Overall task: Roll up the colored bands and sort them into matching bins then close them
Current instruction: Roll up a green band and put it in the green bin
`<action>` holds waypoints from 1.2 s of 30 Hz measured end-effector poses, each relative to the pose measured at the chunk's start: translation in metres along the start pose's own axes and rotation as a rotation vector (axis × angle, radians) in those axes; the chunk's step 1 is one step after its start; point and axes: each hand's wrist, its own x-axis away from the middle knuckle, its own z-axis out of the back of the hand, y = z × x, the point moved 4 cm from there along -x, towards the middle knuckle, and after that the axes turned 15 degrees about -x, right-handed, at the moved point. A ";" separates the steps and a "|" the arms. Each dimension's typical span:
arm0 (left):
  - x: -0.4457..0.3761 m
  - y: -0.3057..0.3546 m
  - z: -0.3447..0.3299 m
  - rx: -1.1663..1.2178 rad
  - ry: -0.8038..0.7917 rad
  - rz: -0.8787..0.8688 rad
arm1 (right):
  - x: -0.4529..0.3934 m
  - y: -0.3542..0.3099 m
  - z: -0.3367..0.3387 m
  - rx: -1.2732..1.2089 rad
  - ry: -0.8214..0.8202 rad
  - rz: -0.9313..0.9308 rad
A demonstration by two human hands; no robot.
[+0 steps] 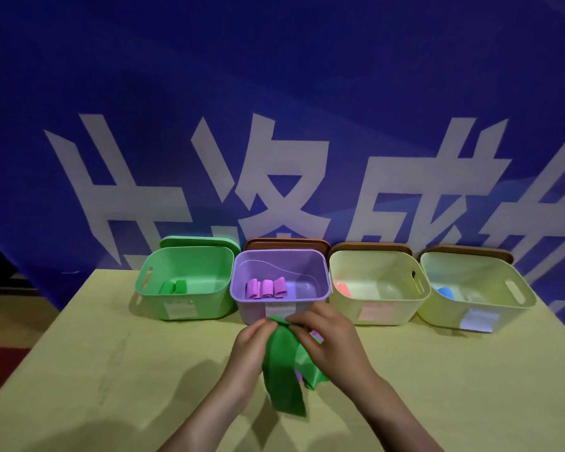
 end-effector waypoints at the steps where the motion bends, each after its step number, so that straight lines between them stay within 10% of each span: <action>1: -0.001 -0.001 -0.001 0.014 -0.008 0.007 | 0.000 -0.001 0.002 0.029 -0.001 0.040; 9: -0.004 0.002 -0.013 0.023 -0.052 -0.065 | 0.003 0.004 0.015 0.129 -0.039 0.190; 21: -0.014 0.014 -0.019 -0.275 -0.026 -0.330 | 0.004 0.025 0.014 -0.594 0.167 -0.600; 36: -0.020 0.026 -0.028 -0.326 -0.249 -0.407 | 0.013 0.026 0.021 -0.577 0.185 -0.554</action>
